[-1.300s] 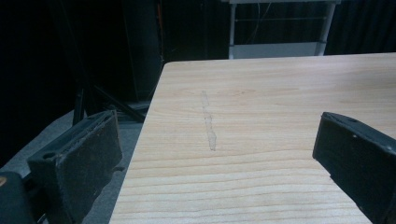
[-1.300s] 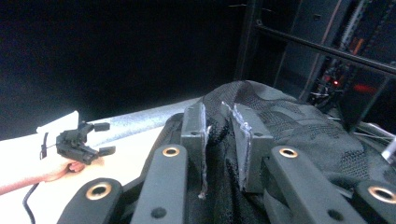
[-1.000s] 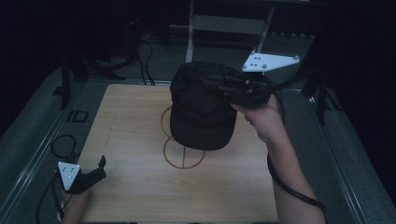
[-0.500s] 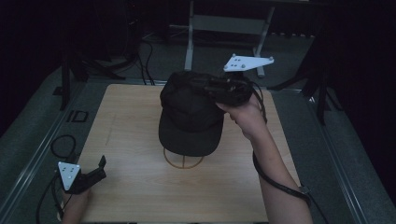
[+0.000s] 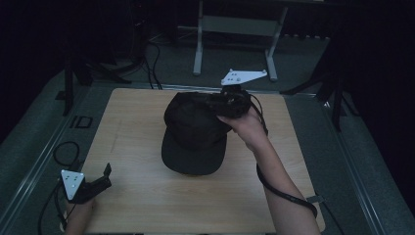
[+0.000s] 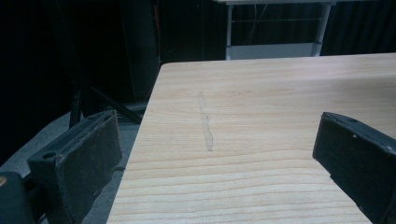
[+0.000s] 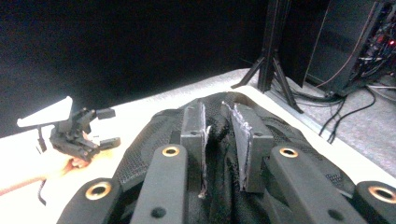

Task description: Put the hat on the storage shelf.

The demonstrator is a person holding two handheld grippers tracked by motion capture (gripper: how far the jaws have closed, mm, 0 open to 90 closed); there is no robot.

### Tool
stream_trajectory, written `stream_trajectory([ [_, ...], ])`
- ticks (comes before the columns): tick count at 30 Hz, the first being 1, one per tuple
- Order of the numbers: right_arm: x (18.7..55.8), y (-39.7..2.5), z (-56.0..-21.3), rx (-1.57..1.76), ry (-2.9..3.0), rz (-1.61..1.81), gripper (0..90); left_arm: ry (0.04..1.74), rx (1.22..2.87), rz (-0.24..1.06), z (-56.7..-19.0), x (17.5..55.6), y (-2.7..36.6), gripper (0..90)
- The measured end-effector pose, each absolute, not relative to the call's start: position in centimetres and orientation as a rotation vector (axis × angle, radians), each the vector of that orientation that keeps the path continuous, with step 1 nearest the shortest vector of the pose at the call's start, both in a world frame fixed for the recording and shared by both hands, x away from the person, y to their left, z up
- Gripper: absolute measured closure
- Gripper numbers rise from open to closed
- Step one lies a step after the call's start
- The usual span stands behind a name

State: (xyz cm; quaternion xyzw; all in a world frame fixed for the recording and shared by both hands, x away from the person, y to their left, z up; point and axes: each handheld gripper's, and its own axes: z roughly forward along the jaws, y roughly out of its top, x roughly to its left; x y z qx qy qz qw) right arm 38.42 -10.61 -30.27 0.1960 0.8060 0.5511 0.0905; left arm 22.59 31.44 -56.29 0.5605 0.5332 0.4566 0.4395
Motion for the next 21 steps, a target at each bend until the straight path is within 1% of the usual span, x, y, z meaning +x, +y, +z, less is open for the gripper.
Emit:
stream_trajectory([
  [6,39.0,-10.2,-31.7,0.609,2.436,1.636,75.2,1.323,1.393,1.134,-56.3,22.6,31.4,1.7],
  [10,39.1,-9.7,-33.0,0.618,2.458,1.556,74.7,1.324,1.389,1.131,-56.3,22.6,31.4,1.7],
  [16,39.4,-10.3,-34.0,0.658,2.423,1.650,73.9,1.324,1.392,1.131,-56.3,22.6,31.4,1.8],
  [18,39.5,-10.3,-34.0,0.663,2.422,1.646,70.5,1.323,1.393,1.130,-56.3,22.6,31.4,1.7],
  [21,39.6,-10.3,-34.1,0.679,2.419,1.610,58.9,1.325,1.394,1.128,-56.3,22.6,31.4,1.7],
])
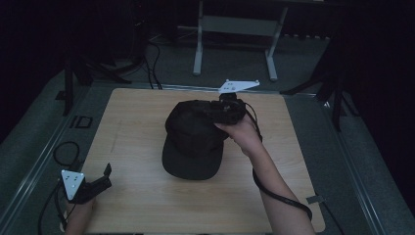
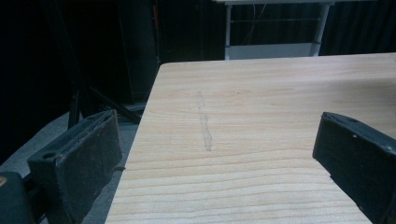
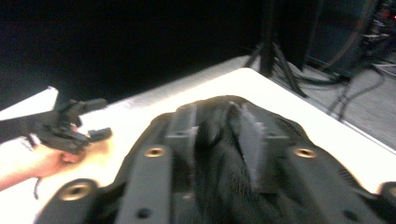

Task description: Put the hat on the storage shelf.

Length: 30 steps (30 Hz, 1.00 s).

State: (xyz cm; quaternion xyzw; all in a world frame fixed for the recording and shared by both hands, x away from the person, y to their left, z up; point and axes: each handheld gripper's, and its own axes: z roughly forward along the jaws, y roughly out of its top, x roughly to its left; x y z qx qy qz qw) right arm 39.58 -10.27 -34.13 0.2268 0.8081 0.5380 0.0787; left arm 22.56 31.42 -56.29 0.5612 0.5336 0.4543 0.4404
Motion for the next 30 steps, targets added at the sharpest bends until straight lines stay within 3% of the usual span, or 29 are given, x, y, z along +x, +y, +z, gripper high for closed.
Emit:
stream_trajectory([
  [6,40.0,-10.7,-34.5,0.744,2.410,1.643,46.3,1.325,1.393,1.129,-56.3,22.6,31.4,1.8],
  [30,38.4,-14.0,-32.7,0.725,2.390,1.547,20.6,1.328,1.385,1.128,-56.3,22.6,31.4,1.7],
])
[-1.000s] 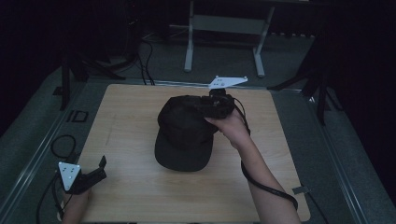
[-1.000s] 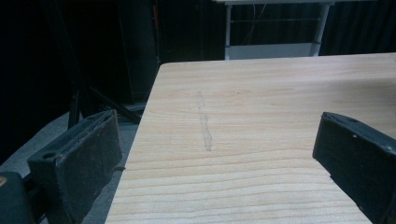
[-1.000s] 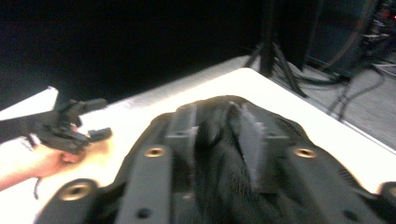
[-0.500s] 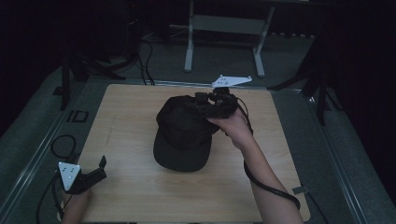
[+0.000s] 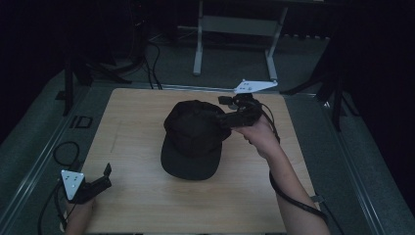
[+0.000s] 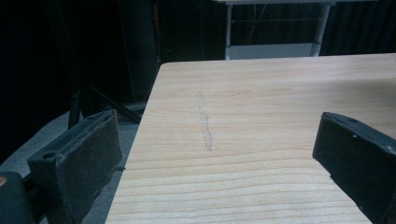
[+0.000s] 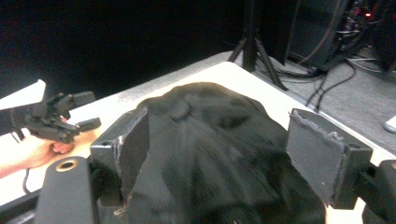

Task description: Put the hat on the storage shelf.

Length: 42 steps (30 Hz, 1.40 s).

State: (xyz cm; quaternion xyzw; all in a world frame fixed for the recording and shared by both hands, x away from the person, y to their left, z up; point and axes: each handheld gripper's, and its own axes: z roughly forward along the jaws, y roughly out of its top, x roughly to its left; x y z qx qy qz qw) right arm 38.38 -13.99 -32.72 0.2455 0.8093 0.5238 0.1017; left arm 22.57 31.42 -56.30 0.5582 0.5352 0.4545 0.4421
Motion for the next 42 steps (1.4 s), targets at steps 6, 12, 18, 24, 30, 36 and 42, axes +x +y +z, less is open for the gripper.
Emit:
stream_trajectory([
  [6,38.1,-16.0,-32.9,0.743,2.373,1.532,17.4,1.328,1.382,1.127,-56.3,22.5,31.4,1.7],
  [12,37.9,-18.3,-33.8,0.768,2.367,1.530,14.1,1.328,1.388,1.126,-56.3,22.5,31.4,1.7],
  [18,37.9,-20.9,-35.6,0.856,2.335,1.479,14.0,1.327,1.390,1.128,-56.3,22.5,31.4,1.8],
  [24,37.9,-23.5,-37.6,0.916,2.287,1.430,14.1,1.328,1.391,1.129,-56.3,22.5,31.4,1.8],
  [30,37.7,-26.0,-39.9,0.981,2.238,1.401,13.8,1.330,1.392,1.128,-56.3,22.6,31.4,1.8],
  [36,37.2,-28.3,-42.5,1.030,2.205,1.361,13.5,1.329,1.393,1.127,-56.3,22.6,31.4,1.7],
  [42,36.8,-30.0,-45.0,1.088,2.198,1.316,13.8,1.331,1.390,1.127,-56.3,22.6,31.4,1.8],
])
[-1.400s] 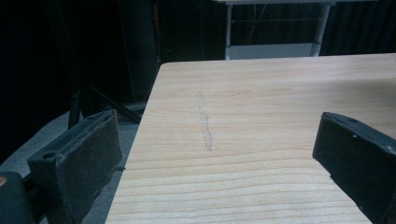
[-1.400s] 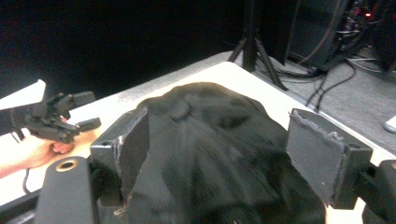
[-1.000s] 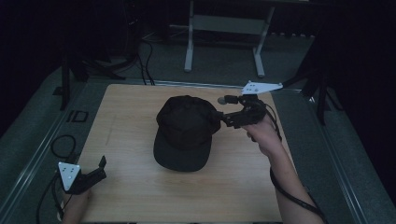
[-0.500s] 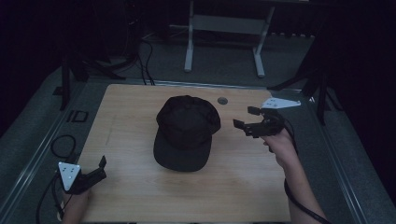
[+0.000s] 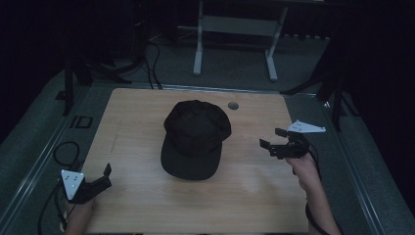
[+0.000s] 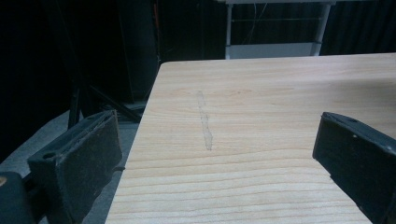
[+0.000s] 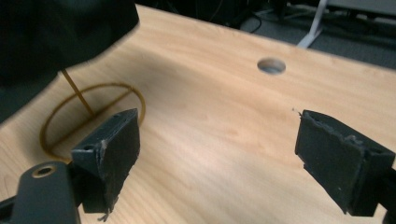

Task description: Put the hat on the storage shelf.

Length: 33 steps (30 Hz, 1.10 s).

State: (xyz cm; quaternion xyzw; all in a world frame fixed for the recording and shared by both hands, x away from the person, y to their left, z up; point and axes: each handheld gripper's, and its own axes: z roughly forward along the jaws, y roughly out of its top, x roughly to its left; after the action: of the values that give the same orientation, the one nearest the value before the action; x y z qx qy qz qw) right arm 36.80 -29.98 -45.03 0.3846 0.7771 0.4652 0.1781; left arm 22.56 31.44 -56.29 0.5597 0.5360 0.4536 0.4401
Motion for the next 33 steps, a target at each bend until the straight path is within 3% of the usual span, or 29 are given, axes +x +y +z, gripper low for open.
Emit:
stream_trajectory([
  [15,34.5,-33.3,-50.8,1.163,2.134,1.302,13.9,1.331,1.390,1.125,-56.3,22.6,31.4,1.8],
  [33,31.9,-36.7,-54.2,1.296,2.047,1.183,13.9,1.329,1.386,1.129,-56.3,22.5,31.4,1.8],
])
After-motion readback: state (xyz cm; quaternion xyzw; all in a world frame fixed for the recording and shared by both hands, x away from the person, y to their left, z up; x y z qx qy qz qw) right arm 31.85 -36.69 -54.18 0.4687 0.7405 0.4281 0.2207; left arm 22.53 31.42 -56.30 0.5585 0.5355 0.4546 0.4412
